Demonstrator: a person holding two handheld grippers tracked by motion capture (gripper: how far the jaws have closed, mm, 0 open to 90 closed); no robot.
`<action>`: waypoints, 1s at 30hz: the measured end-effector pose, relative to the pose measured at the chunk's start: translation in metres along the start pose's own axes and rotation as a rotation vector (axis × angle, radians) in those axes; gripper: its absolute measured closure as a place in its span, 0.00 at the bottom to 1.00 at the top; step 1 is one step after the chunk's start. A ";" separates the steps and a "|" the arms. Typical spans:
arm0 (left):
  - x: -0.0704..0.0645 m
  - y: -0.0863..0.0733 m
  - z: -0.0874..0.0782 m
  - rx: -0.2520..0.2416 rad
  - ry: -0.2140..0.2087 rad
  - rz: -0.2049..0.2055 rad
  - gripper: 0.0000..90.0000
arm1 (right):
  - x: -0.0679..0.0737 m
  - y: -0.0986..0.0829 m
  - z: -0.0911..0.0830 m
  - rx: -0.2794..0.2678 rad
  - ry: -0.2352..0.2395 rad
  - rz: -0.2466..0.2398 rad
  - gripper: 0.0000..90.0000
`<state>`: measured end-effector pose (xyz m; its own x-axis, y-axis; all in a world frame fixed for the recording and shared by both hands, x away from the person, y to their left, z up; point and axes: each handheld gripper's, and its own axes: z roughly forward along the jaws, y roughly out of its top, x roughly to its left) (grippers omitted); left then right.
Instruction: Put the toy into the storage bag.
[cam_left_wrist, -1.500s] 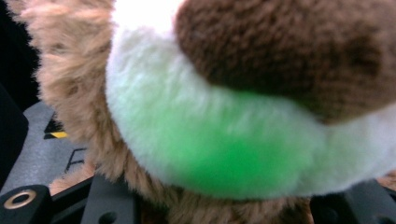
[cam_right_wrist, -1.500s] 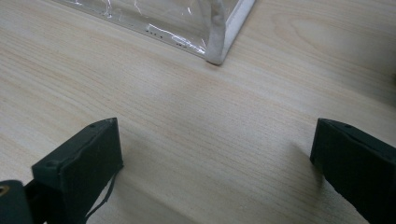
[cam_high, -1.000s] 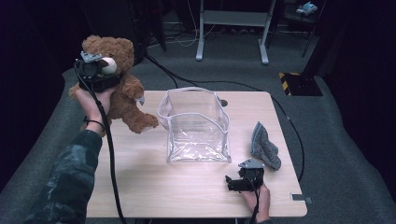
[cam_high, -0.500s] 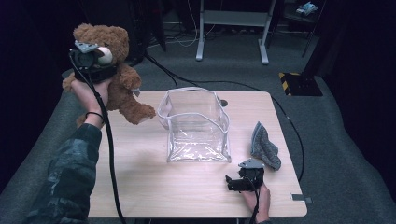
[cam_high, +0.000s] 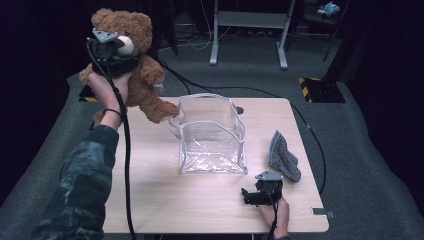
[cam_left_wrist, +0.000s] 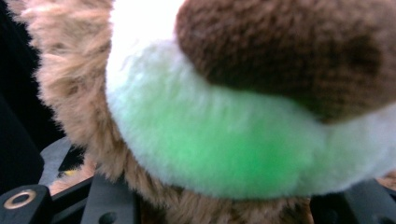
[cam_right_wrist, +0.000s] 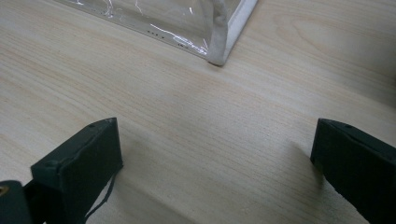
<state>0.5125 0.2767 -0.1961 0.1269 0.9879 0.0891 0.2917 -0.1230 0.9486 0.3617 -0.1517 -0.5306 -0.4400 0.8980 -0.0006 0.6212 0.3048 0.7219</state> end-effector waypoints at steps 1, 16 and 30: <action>-0.004 0.002 0.002 -0.003 -0.011 0.001 0.51 | 0.000 0.000 0.000 0.000 0.001 0.001 0.01; -0.058 0.020 0.021 -0.014 -0.096 0.027 0.50 | 0.000 0.000 0.000 -0.004 0.003 -0.002 0.01; -0.112 0.025 0.035 -0.034 -0.170 0.037 0.50 | 0.000 0.000 -0.001 0.002 0.012 -0.002 0.02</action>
<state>0.5386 0.1592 -0.1933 0.2966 0.9521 0.0741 0.2519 -0.1529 0.9556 0.3614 -0.1521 -0.5303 -0.4489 0.8936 0.0064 0.6217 0.3072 0.7205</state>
